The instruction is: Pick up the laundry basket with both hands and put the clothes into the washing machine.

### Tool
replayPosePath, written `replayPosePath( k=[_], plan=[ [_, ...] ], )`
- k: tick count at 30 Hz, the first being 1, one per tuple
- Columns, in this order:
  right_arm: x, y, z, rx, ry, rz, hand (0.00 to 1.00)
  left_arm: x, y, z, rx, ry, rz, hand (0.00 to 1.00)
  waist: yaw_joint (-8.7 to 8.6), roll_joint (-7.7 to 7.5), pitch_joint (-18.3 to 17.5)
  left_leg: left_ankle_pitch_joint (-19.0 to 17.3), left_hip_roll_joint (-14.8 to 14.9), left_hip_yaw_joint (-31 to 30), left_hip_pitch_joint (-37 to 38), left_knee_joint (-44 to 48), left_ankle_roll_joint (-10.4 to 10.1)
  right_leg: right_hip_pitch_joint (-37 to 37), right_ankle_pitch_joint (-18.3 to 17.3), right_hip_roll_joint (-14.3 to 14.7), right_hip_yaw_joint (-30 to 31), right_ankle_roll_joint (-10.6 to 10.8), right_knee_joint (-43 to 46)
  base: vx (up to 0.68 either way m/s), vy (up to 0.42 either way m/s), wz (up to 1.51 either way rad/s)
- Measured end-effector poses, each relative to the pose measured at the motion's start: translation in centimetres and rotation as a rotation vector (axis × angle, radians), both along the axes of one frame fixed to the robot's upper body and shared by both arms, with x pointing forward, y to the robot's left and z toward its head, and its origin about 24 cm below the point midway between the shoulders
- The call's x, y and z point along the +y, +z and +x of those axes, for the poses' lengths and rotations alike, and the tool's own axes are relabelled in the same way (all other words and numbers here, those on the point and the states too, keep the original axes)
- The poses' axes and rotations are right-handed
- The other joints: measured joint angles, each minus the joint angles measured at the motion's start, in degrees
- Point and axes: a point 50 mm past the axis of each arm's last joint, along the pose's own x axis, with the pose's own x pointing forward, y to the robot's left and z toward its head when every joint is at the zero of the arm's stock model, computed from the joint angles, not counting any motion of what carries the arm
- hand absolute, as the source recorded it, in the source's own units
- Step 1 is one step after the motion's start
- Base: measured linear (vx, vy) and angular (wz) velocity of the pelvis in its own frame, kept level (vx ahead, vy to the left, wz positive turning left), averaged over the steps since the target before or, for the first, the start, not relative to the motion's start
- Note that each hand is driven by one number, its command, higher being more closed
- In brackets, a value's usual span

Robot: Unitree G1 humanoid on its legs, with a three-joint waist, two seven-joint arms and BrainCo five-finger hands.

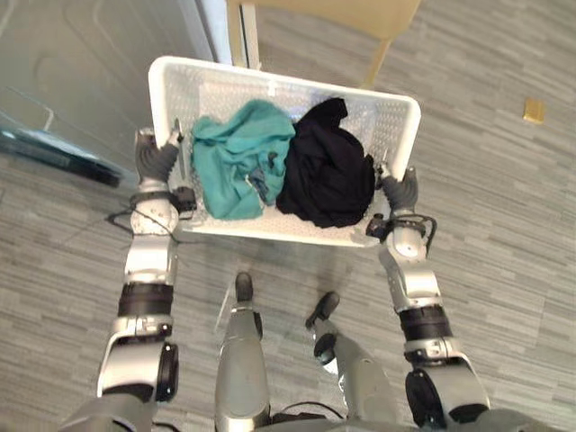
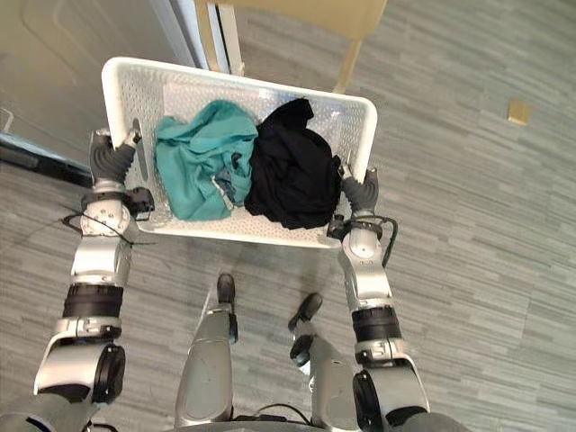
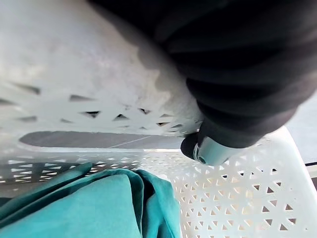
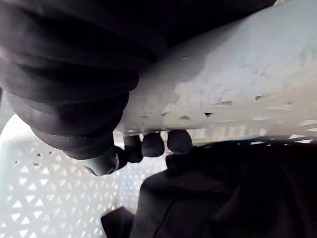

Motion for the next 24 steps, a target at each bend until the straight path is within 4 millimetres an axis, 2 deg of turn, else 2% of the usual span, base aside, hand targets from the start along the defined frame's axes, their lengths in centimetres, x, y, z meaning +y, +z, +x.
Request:
replayPosePath(
  k=[5, 9, 12, 14, 18, 20, 24],
  plan=[
    [0.3, 0.4, 1.2, 0.018, 0.007, 0.026, 1.00, 0.3, 0.7, 0.9, 0.020, 0.014, 0.007, 1.00, 0.13, -0.37, 2.87, 1.19, 0.35, -1.69, -3.87, 0.13, -0.21, -2.80, 0.27, 0.61, -1.38, -0.26, 0.07, -0.03, 0.013, 0.11],
    [-0.4, 2.0, 1.9, -0.016, -0.033, 0.057, 1.00, -0.7, 3.4, 1.9, -0.030, -0.008, 0.019, 1.00, 0.71, -0.52, 5.32, 2.57, 0.66, -2.97, -8.05, -0.16, -0.35, -6.43, 0.93, 1.01, -2.41, -1.18, 0.16, -0.06, 0.033, 0.07],
    [-0.9, 2.7, 2.0, -0.041, -0.052, 0.088, 1.00, -1.2, 4.5, 2.1, -0.063, -0.023, 0.027, 1.00, 0.69, -0.75, 5.48, 3.70, 0.79, -3.14, -9.51, -1.36, -0.56, -8.10, 1.12, 1.13, -3.09, -1.42, 0.17, -0.03, 0.051, 0.06],
    [-1.1, 3.0, 1.8, -0.058, -0.062, 0.098, 1.00, -1.5, 5.1, 2.0, -0.087, -0.032, 0.032, 1.00, 0.80, -0.75, 5.48, 3.95, 0.85, -3.14, -9.67, -1.74, -0.64, -8.32, 1.11, 1.23, -3.25, -1.43, 0.19, 0.02, 0.044, 0.04],
    [-1.9, 4.6, 1.3, -0.134, -0.101, 0.127, 1.00, -2.5, 7.6, 1.4, -0.183, -0.066, 0.059, 1.00, 0.49, -0.75, 5.48, 3.98, 1.07, -3.21, -10.28, -1.74, -0.71, -8.58, 1.11, 1.27, -3.82, -1.43, 0.16, 0.04, 0.054, 0.04],
    [-2.3, 6.1, 0.8, -0.213, -0.115, 0.139, 1.00, -3.0, 9.8, 1.0, -0.260, -0.080, 0.072, 1.00, 0.09, -0.75, 5.48, 3.98, 1.06, -3.24, -11.50, -1.55, -0.71, -9.52, 1.11, 1.18, -4.25, -1.43, 0.19, 0.03, 0.069, 0.05],
    [-2.7, 7.8, 0.8, -0.279, -0.126, 0.154, 1.00, -3.4, 11.6, 0.4, -0.340, -0.085, 0.077, 1.00, 0.03, -0.74, 5.49, 3.97, 1.51, -2.95, -12.93, -0.58, -0.72, -10.59, 1.11, 1.18, -4.55, -1.43, 0.83, 0.05, 0.066, -0.02]
  ],
)
